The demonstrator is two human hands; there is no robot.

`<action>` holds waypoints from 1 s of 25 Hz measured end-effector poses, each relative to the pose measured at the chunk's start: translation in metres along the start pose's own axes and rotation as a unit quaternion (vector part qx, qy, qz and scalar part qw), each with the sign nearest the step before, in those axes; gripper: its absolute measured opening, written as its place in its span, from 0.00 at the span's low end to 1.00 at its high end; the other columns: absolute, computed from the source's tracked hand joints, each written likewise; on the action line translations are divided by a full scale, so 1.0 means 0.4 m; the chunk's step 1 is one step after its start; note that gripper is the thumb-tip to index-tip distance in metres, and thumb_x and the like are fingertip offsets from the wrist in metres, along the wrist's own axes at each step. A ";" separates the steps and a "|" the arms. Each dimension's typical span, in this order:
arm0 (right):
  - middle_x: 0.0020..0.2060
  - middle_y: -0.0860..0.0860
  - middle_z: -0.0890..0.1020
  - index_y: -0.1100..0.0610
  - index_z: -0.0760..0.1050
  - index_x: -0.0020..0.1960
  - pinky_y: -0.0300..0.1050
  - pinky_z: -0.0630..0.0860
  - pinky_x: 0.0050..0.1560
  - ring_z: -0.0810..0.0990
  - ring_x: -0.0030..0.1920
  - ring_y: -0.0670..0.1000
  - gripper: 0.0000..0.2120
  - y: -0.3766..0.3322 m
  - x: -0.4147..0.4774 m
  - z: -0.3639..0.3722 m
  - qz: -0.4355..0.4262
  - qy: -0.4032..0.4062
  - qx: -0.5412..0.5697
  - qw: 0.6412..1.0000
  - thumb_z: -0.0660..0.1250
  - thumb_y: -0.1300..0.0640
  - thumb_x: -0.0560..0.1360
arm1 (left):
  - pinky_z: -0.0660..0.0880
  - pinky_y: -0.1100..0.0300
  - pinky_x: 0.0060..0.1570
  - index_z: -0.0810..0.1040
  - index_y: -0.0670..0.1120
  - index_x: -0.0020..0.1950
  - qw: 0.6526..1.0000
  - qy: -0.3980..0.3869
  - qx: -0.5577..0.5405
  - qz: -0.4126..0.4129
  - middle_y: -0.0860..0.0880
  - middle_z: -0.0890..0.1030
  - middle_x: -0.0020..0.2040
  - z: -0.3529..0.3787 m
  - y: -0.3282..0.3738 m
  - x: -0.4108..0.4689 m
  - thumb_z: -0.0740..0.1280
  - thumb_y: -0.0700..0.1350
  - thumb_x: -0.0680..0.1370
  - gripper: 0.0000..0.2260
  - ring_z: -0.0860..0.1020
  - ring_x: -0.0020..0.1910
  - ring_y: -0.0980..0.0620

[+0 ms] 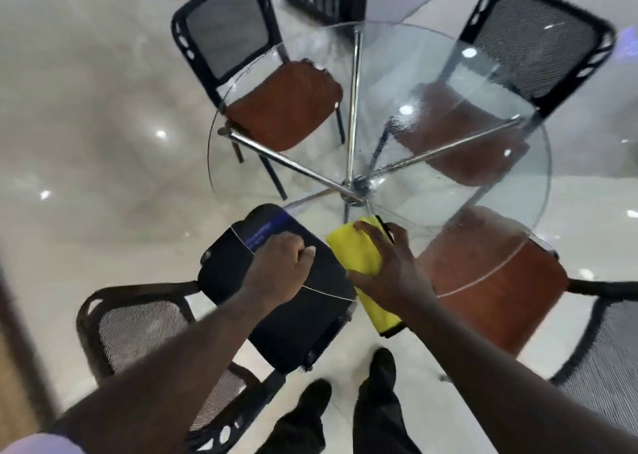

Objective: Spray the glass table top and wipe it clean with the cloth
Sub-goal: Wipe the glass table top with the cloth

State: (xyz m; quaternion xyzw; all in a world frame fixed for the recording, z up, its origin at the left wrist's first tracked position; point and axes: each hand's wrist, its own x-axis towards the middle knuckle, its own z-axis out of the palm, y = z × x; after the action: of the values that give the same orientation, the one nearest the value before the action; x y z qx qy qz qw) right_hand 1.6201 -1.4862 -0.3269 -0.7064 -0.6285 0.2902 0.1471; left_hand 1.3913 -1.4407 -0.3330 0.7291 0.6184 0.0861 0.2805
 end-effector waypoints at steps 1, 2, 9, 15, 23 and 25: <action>0.84 0.51 0.55 0.34 0.59 0.83 0.63 0.77 0.69 0.71 0.78 0.66 0.44 0.006 0.046 0.032 -0.018 0.002 -0.028 0.999 0.77 0.38 0.74 | 0.77 0.42 0.61 0.79 0.47 0.50 1.000 0.001 0.027 -0.014 0.47 0.81 0.54 0.028 -0.022 0.024 0.59 0.56 0.83 0.15 0.79 0.56 0.44; 0.87 0.52 0.50 0.35 0.57 0.85 0.66 0.72 0.74 0.62 0.83 0.67 0.43 0.019 0.091 0.071 -0.045 0.005 -0.080 0.996 0.74 0.37 0.76 | 0.73 0.40 0.69 0.79 0.46 0.60 0.998 0.006 0.053 -0.029 0.46 0.79 0.67 0.063 -0.049 0.054 0.58 0.55 0.83 0.16 0.76 0.68 0.44; 0.88 0.49 0.55 0.44 0.57 0.88 0.64 0.59 0.84 0.52 0.88 0.55 0.32 0.209 0.143 0.189 -0.198 0.029 -0.220 0.955 0.61 0.45 0.86 | 0.46 0.46 0.84 0.51 0.48 0.86 0.987 0.046 0.152 -0.003 0.50 0.48 0.87 0.212 -0.168 0.190 0.51 0.57 0.86 0.30 0.46 0.86 0.48; 0.83 0.65 0.65 0.58 0.69 0.82 0.72 0.64 0.80 0.66 0.81 0.70 0.36 0.194 0.256 0.179 -0.213 -0.013 -0.256 0.943 0.61 0.46 0.76 | 0.48 0.46 0.84 0.55 0.48 0.86 0.983 0.093 0.153 -0.030 0.50 0.53 0.87 0.255 -0.172 0.195 0.54 0.56 0.86 0.29 0.50 0.86 0.50; 0.89 0.53 0.51 0.46 0.51 0.89 0.66 0.56 0.85 0.49 0.89 0.60 0.34 0.052 0.621 0.156 -0.183 0.041 -0.243 0.952 0.51 0.35 0.87 | 0.46 0.46 0.84 0.53 0.48 0.86 0.981 0.064 0.179 -0.035 0.51 0.49 0.87 0.243 -0.166 0.190 0.50 0.59 0.86 0.30 0.47 0.86 0.50; 0.89 0.51 0.47 0.45 0.49 0.89 0.65 0.55 0.85 0.45 0.89 0.58 0.33 0.111 0.414 0.161 -0.206 -0.007 -0.255 0.945 0.52 0.37 0.88 | 0.47 0.45 0.84 0.54 0.47 0.86 0.981 0.055 0.182 -0.037 0.50 0.50 0.87 0.236 -0.163 0.193 0.51 0.59 0.86 0.30 0.48 0.86 0.49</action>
State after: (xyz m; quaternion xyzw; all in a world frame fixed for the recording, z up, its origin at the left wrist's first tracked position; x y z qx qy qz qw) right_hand 1.6244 -1.3425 -0.4404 -0.5732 -0.8145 0.0889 0.0146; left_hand 1.3972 -1.3906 -0.4618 0.7390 0.6644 0.0017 0.1120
